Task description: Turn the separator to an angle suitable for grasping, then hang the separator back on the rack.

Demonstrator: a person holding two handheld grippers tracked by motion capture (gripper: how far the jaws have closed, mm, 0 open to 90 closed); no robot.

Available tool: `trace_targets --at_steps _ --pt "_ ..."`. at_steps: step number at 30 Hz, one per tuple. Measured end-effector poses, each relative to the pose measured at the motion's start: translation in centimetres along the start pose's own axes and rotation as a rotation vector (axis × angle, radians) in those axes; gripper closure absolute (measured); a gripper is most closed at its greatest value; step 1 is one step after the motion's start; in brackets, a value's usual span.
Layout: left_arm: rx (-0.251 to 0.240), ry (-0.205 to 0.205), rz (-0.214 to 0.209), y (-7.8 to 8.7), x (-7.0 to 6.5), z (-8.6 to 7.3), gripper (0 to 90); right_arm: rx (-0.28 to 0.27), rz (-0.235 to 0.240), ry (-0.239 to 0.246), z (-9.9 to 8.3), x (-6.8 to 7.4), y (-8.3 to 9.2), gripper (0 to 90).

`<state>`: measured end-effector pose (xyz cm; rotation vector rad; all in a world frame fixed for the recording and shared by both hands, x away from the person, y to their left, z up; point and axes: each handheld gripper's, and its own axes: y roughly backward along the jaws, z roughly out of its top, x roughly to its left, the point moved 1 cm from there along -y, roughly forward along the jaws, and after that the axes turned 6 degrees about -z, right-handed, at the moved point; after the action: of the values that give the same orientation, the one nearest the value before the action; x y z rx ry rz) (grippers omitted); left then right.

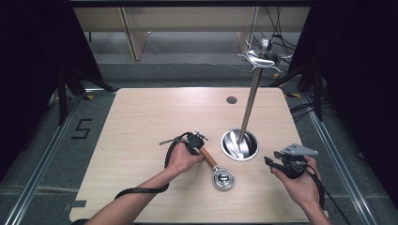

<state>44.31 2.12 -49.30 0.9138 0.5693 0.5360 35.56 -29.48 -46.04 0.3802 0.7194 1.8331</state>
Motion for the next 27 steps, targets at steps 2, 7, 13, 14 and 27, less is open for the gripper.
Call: trace_targets --at_steps 2,7,13,14,27 --pt "-0.009 0.009 0.009 0.1 0.0 0.1 78.8 -0.002 -0.005 -0.001 0.0 -0.1 0.0 53.9" --pt "-0.047 0.082 0.039 1.4 0.1 0.3 59.5 -0.007 -0.016 0.000 -0.1 -0.1 0.2 53.8" --pt "-0.066 0.191 0.031 1.2 -0.7 0.3 43.2 -0.006 0.003 -0.011 0.0 0.3 0.3 53.6" --pt "-0.038 0.174 0.022 1.2 -0.6 0.3 40.3 -0.005 0.009 -0.013 0.0 0.3 0.3 53.5" --pt "-0.003 0.329 0.031 -0.5 -1.7 1.2 29.8 -0.007 0.008 0.021 0.0 0.0 0.1 53.1"
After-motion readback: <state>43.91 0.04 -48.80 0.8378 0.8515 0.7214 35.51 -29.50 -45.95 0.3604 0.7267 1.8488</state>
